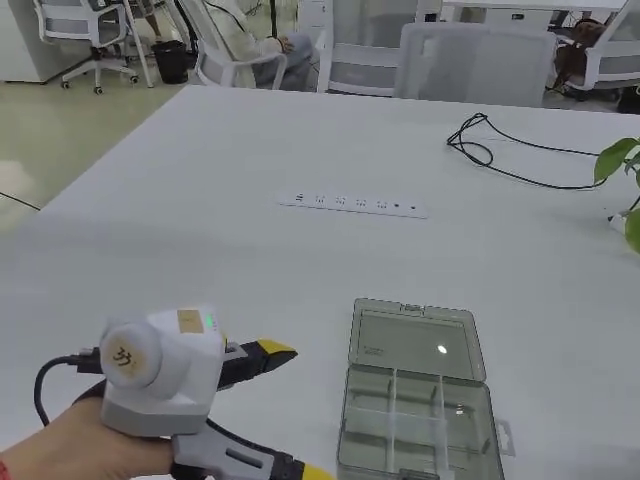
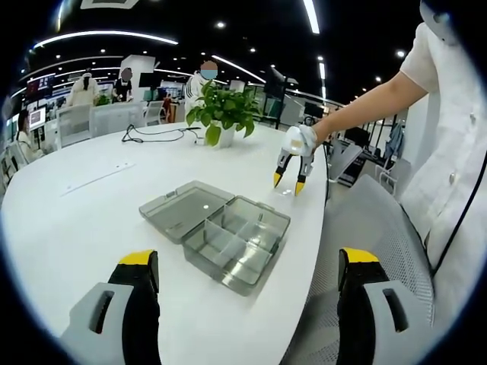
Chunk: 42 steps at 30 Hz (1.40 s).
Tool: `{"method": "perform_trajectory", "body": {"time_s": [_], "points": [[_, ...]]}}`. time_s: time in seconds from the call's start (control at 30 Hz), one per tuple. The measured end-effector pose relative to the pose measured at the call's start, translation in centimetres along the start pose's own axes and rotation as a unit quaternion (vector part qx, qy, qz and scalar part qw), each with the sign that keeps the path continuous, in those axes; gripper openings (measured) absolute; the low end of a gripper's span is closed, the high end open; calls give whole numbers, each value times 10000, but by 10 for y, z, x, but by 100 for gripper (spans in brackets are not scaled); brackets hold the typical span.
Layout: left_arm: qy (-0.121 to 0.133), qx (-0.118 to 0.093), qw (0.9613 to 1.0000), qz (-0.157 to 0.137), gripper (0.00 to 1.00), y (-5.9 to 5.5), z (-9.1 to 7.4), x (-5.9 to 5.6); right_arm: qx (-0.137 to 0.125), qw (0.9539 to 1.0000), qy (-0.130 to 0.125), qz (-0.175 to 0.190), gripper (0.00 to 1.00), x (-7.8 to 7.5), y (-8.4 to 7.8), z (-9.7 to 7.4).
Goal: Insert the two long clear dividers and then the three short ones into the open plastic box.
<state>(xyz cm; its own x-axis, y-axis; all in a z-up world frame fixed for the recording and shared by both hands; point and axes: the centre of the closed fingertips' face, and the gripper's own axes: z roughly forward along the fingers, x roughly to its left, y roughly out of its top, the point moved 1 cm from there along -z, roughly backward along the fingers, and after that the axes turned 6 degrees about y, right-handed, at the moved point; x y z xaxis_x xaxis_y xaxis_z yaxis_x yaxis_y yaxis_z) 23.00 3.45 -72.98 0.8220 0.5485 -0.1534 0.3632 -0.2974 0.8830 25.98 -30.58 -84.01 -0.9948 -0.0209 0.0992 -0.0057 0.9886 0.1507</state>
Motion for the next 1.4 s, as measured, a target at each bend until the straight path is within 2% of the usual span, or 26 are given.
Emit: {"method": "perform_trajectory", "body": {"time_s": [0.03, 0.17, 0.27, 0.7, 1.0, 1.4], "points": [[9, 0, 10000, 1, 100, 0, 0, 1, -32, 9999, -13, 112, 40, -1, 0, -1], [21, -17, 10000, 1, 100, 1, -1, 1, -60, 9999, -37, 108, 39, -1, -1, -1], [12, -25, 10000, -7, 100, 0, -1, 1, -50, 9999, -41, 101, 33, -1, -1, -1], [9, -48, 10000, 6, 100, 1, -2, 3, 7, 9998, -116, 156, 33, -4, 1, 0], [-8, -123, 9999, -31, 100, 6, -1, 2, -258, 9987, -413, 123, 33, -9, 24, -19], [-154, -268, 9995, -59, 100, 18, 6, -11, -656, 9942, -846, 38, 33, -10, 64, -58]]}}
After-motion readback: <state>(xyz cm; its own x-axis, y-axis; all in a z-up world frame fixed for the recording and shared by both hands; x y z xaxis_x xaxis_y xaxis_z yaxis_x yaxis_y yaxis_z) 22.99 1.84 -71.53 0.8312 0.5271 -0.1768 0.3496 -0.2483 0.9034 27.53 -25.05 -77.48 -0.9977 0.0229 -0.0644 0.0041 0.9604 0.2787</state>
